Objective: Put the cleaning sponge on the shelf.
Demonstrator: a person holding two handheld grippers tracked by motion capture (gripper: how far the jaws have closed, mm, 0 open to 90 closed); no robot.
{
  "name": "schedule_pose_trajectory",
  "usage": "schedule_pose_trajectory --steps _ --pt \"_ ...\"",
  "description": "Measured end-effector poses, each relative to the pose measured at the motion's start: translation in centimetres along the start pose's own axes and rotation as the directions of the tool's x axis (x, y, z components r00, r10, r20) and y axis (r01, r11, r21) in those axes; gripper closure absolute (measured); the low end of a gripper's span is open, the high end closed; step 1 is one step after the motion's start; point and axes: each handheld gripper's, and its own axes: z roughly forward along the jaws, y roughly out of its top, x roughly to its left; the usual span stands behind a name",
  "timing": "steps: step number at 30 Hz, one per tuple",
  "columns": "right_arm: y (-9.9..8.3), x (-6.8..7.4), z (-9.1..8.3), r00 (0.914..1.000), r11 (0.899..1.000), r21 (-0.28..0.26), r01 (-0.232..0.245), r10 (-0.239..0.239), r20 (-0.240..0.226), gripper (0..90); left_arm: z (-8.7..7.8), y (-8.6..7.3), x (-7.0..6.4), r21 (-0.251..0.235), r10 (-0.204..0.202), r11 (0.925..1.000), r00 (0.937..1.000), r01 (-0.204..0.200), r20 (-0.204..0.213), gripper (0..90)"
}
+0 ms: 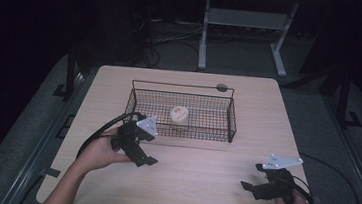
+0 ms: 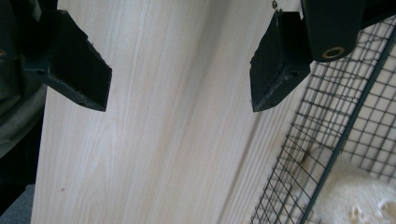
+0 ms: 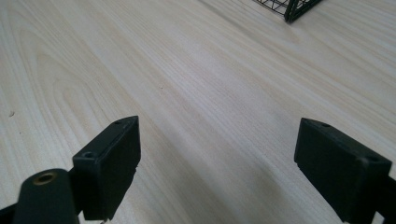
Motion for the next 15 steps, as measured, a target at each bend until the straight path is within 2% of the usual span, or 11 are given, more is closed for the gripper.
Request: schedule_pose_trajectory --steps 5,7,12,15 --pt "-0.1 -0.1 0.0 1.0 1.0 0.002 0.006 -0.006 0.002 14.2 0.3 -1.1 -0.4 0.002 -0.02 0.9998 0.9998 0.02 0.005 20.1" --pt "-0.1 -0.1 0.0 1.0 1.0 0.002 0.006 -0.006 0.002 14.2 0.2 -1.3 -0.5 0.0 -0.014 0.9999 0.9999 0.014 0.005 20.0" --pt "0.0 0.0 0.1 1.0 1.0 0.003 0.007 -0.007 0.004 14.2 0.3 -2.0 -1.4 -0.023 -0.02 0.9995 0.9998 0.02 -0.004 20.1" --pt "0.0 0.0 0.1 0.9999 1.0 0.004 0.011 -0.011 0.002 14.2 0.6 -2.6 -2.0 -0.046 -0.038 0.9982 0.9993 0.038 -0.003 20.1"
